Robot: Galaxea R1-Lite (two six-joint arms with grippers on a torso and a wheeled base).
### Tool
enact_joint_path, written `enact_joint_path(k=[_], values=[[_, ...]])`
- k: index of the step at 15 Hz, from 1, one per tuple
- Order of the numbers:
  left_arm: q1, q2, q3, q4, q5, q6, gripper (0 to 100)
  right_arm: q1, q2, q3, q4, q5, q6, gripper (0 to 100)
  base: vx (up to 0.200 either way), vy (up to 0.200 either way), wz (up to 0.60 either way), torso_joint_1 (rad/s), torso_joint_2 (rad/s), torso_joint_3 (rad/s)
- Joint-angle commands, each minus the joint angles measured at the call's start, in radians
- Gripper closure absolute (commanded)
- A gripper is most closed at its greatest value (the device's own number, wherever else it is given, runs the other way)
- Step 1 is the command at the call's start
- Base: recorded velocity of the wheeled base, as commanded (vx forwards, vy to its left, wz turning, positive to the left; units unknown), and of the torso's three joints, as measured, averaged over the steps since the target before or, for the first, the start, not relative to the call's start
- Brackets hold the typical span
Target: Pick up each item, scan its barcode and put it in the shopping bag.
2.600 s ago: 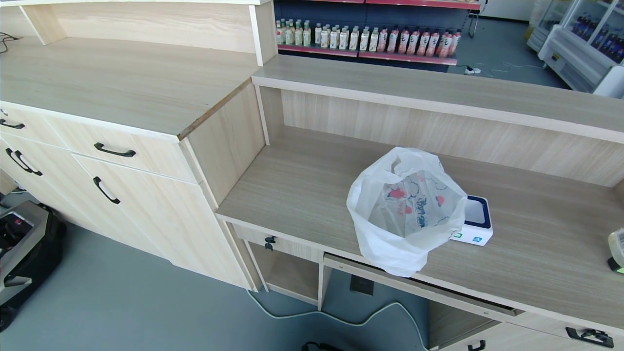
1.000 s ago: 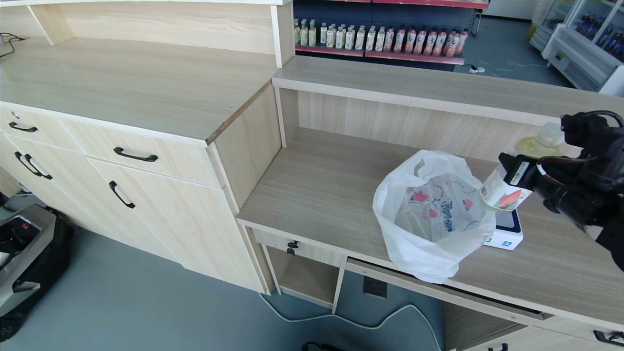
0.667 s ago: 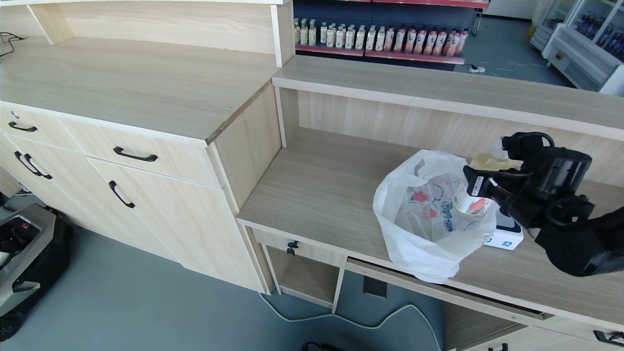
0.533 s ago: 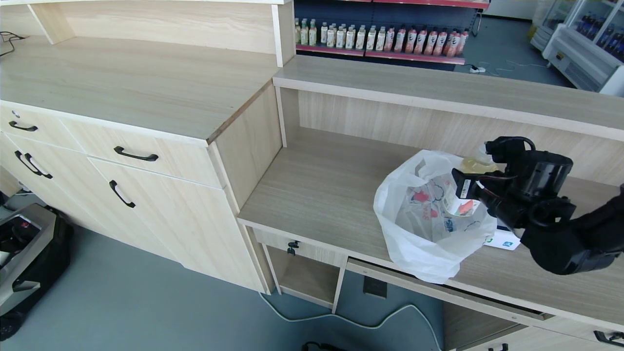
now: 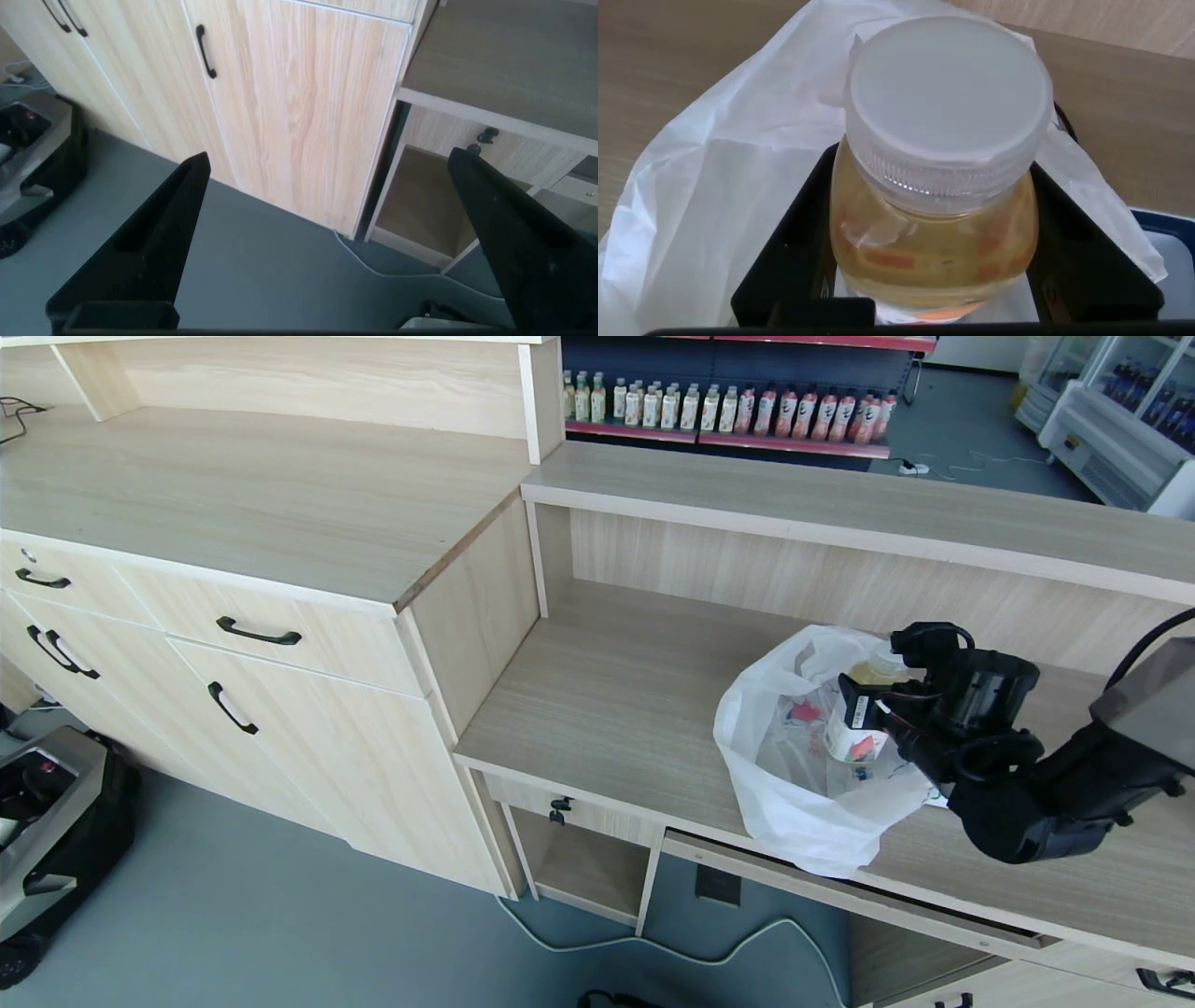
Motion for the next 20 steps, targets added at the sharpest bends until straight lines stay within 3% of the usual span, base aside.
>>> enact_joint_path(k=[1, 15, 16, 20], values=[[0.000, 0.000, 0.000, 0.000, 0.001, -0.001, 0, 0.003, 0.030, -0.010, -0.003, 0.002, -0.002, 100, 0.000, 0.000, 0.00, 0.000, 0.00, 0.000], [0.000, 0.000, 0.000, 0.000, 0.001, -0.001, 0, 0.003, 0.067, 0.036, -0.069, 0.004, -0.010, 100, 0.000, 0.000, 0.00, 0.000, 0.00, 0.000], [0.000, 0.000, 0.000, 0.000, 0.001, -0.001, 0, 0.003, 0.061, 0.038, -0.069, 0.004, -0.008, 0, 0.000, 0.000, 0.00, 0.000, 0.00, 0.000], [0.000, 0.000, 0.000, 0.000, 0.001, -0.001, 0, -0.001, -0.161, 0.070, 0.029, 0.062, -0.011, 0, 0.000, 0.000, 0.00, 0.000, 0.00, 0.000]])
